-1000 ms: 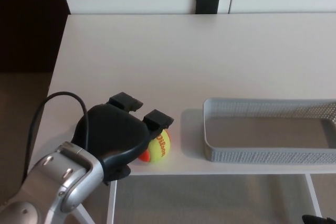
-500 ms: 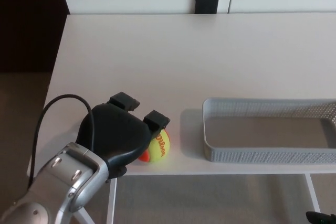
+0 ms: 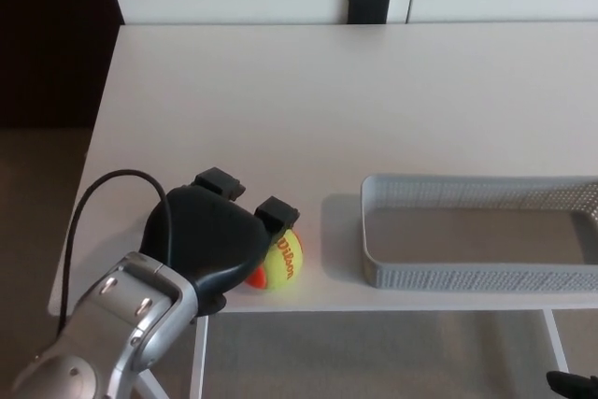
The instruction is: The robot walk towards a table in front and uses its left hand to pickup a tennis ball on the left side and put it in a container on the right hand side
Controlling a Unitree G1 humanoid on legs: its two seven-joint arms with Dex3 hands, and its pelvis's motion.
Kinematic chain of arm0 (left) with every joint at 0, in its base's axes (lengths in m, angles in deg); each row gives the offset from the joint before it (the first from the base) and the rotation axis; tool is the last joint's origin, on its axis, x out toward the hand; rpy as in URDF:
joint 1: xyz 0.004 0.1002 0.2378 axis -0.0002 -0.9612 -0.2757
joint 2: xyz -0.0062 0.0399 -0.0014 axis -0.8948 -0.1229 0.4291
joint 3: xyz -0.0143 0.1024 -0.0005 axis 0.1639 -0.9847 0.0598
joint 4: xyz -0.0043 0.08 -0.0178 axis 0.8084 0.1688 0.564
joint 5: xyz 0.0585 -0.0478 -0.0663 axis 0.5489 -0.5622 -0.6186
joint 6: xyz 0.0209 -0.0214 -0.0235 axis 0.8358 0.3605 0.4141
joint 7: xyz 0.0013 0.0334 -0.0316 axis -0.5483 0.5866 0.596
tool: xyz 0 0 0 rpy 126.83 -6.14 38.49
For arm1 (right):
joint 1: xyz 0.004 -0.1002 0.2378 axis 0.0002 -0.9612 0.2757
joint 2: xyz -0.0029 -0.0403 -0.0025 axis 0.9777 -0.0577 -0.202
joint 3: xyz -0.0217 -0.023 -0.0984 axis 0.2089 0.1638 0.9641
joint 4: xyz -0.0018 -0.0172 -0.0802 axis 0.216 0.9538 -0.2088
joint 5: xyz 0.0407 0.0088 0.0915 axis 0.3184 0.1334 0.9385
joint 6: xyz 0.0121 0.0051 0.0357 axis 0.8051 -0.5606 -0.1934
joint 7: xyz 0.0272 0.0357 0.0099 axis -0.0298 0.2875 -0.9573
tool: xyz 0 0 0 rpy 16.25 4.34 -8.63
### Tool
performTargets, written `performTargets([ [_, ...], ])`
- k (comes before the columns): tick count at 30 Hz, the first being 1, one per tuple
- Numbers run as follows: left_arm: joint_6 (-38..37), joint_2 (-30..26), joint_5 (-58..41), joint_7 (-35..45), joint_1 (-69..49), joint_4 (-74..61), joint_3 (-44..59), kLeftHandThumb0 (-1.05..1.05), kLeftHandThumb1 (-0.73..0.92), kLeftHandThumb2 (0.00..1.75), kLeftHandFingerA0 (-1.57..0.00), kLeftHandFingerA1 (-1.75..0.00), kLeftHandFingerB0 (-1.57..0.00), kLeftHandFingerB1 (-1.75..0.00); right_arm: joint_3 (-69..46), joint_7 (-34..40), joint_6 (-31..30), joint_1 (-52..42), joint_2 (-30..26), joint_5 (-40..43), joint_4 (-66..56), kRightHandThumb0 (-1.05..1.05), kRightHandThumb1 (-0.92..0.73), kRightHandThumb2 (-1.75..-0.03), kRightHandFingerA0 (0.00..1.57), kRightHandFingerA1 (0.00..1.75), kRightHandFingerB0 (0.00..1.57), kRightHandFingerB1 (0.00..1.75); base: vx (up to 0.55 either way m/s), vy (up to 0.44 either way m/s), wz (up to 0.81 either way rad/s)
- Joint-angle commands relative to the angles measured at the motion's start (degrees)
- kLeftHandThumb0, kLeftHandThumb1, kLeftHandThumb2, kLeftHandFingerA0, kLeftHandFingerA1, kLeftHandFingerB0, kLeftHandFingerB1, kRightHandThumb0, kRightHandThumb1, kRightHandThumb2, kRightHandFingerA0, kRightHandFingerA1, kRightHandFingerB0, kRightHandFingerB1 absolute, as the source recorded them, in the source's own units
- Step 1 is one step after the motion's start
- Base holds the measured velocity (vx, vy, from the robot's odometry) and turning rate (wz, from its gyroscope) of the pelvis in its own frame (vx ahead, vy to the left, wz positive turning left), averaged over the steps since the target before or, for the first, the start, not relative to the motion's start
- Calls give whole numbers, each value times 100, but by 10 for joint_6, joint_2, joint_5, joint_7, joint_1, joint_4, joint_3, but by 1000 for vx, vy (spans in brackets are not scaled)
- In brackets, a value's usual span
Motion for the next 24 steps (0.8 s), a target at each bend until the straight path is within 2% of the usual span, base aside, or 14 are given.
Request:
performTargets([
  [1,-18,3,10,5,10,6,5,-34,48,62,-23,-36,-16,-34,-4,5,-12,4,-3,3,-5,-32,-55,-57,61,45,33,35,0,0,0],
  [13,-14,35,14,35,28,3,0,-41,43,63,-21,-39,-11,-36,-6,5,-17,6,-2,4,-13,-30,-56,-57,60,44,32,34,0,0,0],
  [14,-13,36,16,39,29,3,-1,-36,50,56,-26,-34,-11,-30,-6,4,-19,6,-2,5,-14,-30,-56,-57,59,44,32,34,0,0,0],
  [17,-15,37,20,41,29,4,-2,-38,51,56,-27,-35,-10,-29,-5,7,-27,4,-1,3,-25,-29,-56,-57,60,44,32,34,0,0,0],
  [18,-16,40,21,34,29,10,-4,-45,41,65,-29,-43,-9,-37,-6,6,-28,4,-1,5,-25,-28,-56,-57,60,44,33,34,0,0,0],
  [19,-16,41,21,31,29,13,-4,-45,41,65,-29,-43,-9,-37,-7,5,-29,4,-1,6,-26,-28,-56,-57,60,44,33,34,0,0,0],
  [20,-15,43,25,32,33,20,-8,-45,50,60,-40,-41,-10,-32,-6,4,-27,4,-2,5,-28,-29,-56,-57,60,45,33,35,0,0,0],
  [22,-15,47,27,34,39,30,-11,-41,50,55,-44,-40,-11,-30,-7,2,-24,2,-4,5,-31,-30,-56,-57,60,45,33,34,0,0,0],
  [23,-7,54,28,41,41,36,-13,-44,54,61,-55,-59,-12,-33,-7,1,-23,2,-5,6,-31,-31,-56,-57,60,44,33,34,0,0,0],
  [24,4,63,30,50,43,44,-15,-44,54,61,-55,-59,-12,-33,-8,0,-22,1,-5,6,-30,-31,-56,-57,60,44,33,34,0,0,0],
])
